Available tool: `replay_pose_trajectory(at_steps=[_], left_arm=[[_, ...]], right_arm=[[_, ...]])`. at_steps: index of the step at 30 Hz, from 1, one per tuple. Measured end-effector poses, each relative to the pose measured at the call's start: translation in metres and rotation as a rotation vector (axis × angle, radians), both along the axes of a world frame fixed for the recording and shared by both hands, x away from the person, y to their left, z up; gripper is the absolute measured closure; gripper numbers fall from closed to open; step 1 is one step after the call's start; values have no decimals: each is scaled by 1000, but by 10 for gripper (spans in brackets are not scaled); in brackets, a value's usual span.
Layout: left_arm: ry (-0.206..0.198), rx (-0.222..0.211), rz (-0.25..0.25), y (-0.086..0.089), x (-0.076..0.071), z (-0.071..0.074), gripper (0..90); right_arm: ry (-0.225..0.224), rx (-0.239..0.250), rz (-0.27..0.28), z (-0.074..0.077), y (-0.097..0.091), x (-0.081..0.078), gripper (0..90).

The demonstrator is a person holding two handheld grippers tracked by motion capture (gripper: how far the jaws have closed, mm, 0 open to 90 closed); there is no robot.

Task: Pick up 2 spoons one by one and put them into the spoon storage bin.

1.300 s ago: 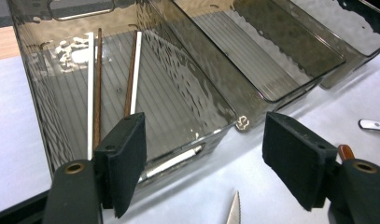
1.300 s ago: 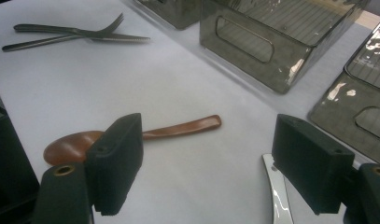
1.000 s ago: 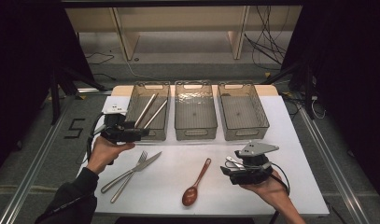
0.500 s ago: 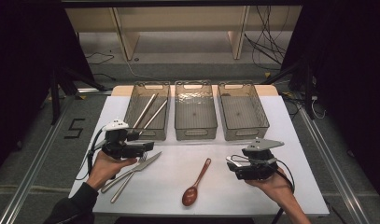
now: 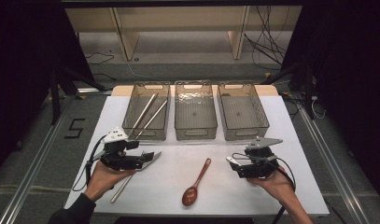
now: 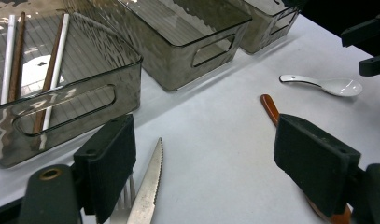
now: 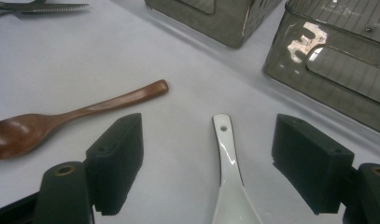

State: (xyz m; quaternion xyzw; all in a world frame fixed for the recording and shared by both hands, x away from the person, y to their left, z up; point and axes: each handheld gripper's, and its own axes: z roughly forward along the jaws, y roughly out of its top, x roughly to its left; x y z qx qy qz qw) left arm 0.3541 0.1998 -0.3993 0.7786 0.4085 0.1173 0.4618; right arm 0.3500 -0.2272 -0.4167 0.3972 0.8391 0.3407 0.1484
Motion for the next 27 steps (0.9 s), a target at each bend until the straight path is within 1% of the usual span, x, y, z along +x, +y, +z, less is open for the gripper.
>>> replay_pose_trajectory(at_steps=[4, 7, 10, 12, 16, 18, 22, 25, 27], left_arm=[[-9, -14, -11, 0, -4, 1, 196], [-13, -26, -15, -1, -8, -1, 193], [-16, -14, -21, -2, -12, -2, 193], [-17, -14, -20, -1, -14, -2, 192], [-30, -15, -16, 1, -18, -2, 191], [-41, -23, -12, 2, -19, -2, 185], [-48, -38, -11, 4, -22, -1, 173], [-53, -31, -14, 3, -23, -2, 173], [-51, -24, -19, 2, -24, -2, 173]], right_arm=[[14, -10, 0, -2, -1, 3, 265], [37, -30, 4, -4, -1, 9, 270], [66, -49, 3, -7, -2, 17, 291], [90, -62, 0, -10, -3, 24, 306], [132, -75, 0, -13, -3, 35, 378], [152, -95, -4, -16, -2, 40, 403], [191, -131, -5, -23, -1, 47, 470], [230, -142, -8, -26, -3, 51, 520], [243, -141, -4, -28, -3, 52, 541]])
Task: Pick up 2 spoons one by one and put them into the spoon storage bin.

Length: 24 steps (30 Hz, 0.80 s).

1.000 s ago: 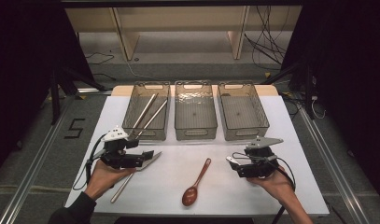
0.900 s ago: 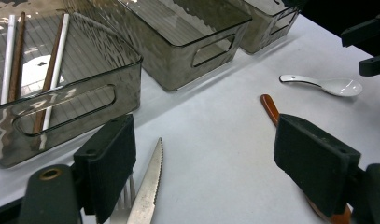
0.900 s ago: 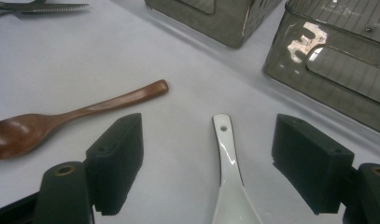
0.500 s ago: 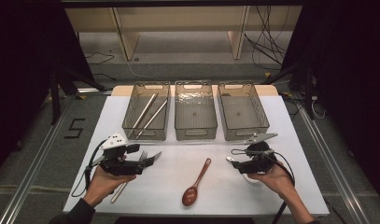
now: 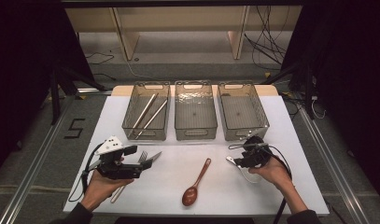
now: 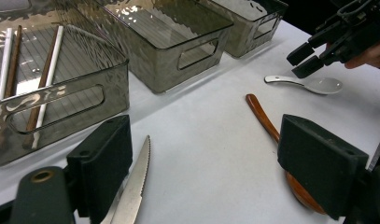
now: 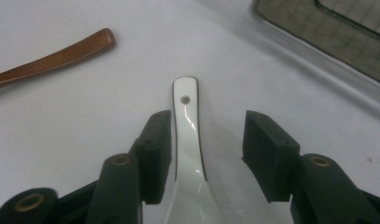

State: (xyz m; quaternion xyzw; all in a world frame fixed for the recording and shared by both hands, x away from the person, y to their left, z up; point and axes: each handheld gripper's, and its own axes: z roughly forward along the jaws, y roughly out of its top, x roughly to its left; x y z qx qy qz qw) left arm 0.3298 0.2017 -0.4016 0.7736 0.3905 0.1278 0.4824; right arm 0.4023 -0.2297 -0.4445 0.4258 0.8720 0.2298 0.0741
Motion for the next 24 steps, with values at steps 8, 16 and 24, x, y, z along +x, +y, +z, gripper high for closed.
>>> replay_pose_trajectory(at_steps=[8, 16, 24], left_arm=[[-3, 7, 0, 0, 0, -1, 173], [1, 9, -2, -1, 0, -2, 174], [-6, 15, -3, 0, 0, -2, 174]], right_arm=[[51, -21, 36, -4, 4, 0, 595], [93, -56, 52, -9, 7, 2, 691], [108, -81, 71, -12, 11, 3, 747]])
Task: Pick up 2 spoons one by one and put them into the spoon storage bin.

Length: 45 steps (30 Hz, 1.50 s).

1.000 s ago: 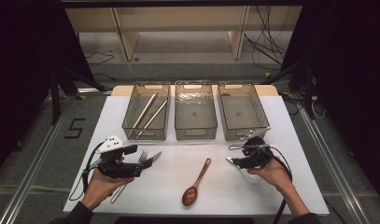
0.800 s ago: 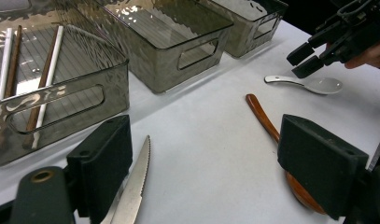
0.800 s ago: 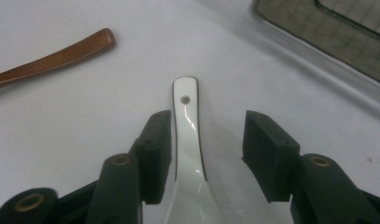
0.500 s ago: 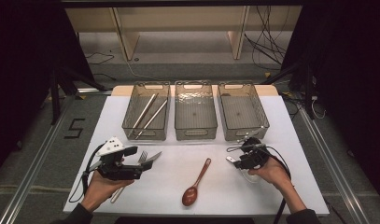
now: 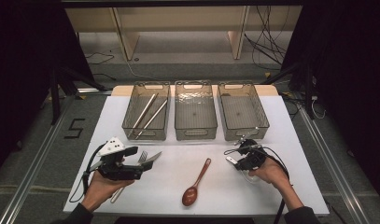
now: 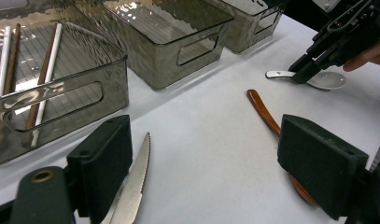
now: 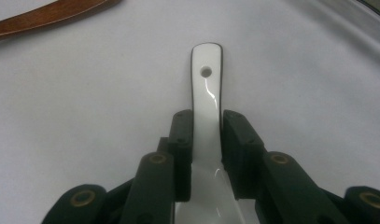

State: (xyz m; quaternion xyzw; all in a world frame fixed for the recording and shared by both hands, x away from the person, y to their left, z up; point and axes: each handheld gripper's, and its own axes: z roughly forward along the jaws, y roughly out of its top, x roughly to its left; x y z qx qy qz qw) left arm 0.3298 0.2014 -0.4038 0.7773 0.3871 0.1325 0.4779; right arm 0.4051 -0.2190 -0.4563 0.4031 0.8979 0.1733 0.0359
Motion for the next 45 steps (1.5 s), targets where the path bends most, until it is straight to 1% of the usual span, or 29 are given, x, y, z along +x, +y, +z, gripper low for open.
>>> replay_pose_trajectory(at_steps=[3, 8, 9, 12, 17, 19, 21, 24, 25, 26, 27, 28, 30, 36, 45], left_arm=[[-2, 1, 3, 0, 0, -1, 175], [-7, 7, 7, -1, 0, -1, 176], [-10, 14, 4, 0, 0, -1, 176], [-13, 15, 5, -1, 0, -1, 177], [-21, 12, 10, 0, 0, 0, 179], [-23, 10, 11, 0, -1, 0, 181], [-23, 17, 9, 0, -1, 0, 181], [-24, 19, 8, -1, -1, 0, 181], [-24, 19, 9, -1, -1, 0, 181], [-26, 19, 8, -1, -1, 0, 181], [-26, 19, 9, -1, -1, 0, 182], [-26, 20, 10, -1, -1, 0, 183], [-24, 20, 10, -1, -1, 0, 183], [-24, 22, 8, -1, -1, -1, 183], [-23, 23, 10, -1, -1, 0, 187]], right_arm=[[7, -8, 8, 1, 2, 0, 752], [15, -25, 44, 2, 8, -3, 758], [16, -27, 46, 3, 9, -3, 758], [11, -27, 60, 5, 12, -5, 761], [20, -32, 71, 6, 14, -5, 769], [22, -26, 83, 8, 14, -6, 786], [20, -29, 90, 9, 15, -7, 790], [32, -33, 95, 9, 16, -7, 797], [36, -32, 99, 9, 16, -7, 813], [55, -10, 99, 9, 17, -7, 859], [40, -19, 108, 10, 19, -8, 863], [38, -43, 111, 9, 21, -8, 863], [40, -55, 116, 8, 23, -8, 863], [46, -49, 105, 7, 22, -7, 853], [35, -76, 116, 5, 26, -9, 861]])
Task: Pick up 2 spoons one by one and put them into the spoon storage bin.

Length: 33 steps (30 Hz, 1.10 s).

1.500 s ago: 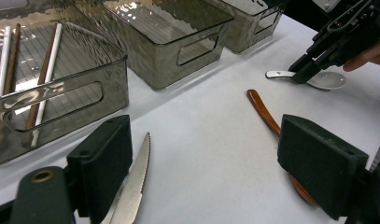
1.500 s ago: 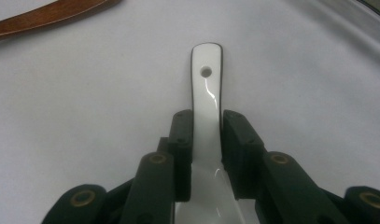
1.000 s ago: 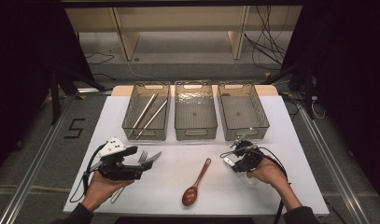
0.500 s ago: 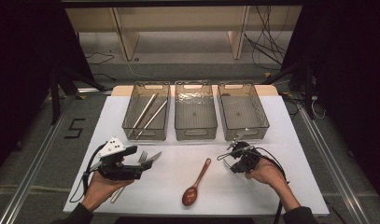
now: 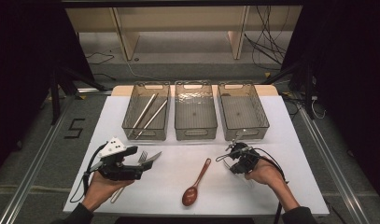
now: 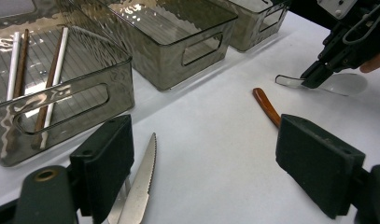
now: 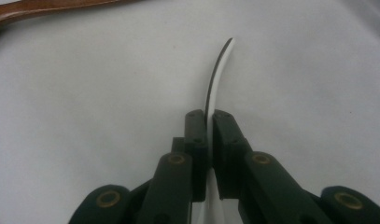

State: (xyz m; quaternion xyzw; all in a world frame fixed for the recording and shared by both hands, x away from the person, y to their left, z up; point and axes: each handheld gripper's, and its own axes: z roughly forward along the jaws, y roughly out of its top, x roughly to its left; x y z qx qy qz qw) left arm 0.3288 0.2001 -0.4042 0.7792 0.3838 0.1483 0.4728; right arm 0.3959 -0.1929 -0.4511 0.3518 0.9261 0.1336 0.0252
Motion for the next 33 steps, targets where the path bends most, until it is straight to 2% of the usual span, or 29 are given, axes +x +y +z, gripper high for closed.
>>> replay_pose_trajectory(at_steps=[3, 6, 10, 16, 18, 24, 33], left_arm=[[2, 1, 0, 0, 0, 0, 187], [-1, 1, 2, 1, 0, 0, 187], [-1, -12, 6, 2, 1, 1, 187], [2, -14, 16, 3, 1, 0, 187], [2, -14, 18, 4, 1, 0, 187], [1, -25, 30, 6, 2, 0, 183], [-6, -28, 25, 7, 3, 0, 180]], right_arm=[[-3, -1, 4, 1, 0, 0, 864], [-4, 18, 3, 2, -3, 0, 865], [-23, 65, -10, 11, -8, 1, 866], [-61, 166, -25, 28, -15, 2, 866], [-81, 181, -28, 35, -16, 3, 866], [-148, 225, -47, 56, -14, 17, 866], [-226, 268, -79, 81, -2, 48, 864]])
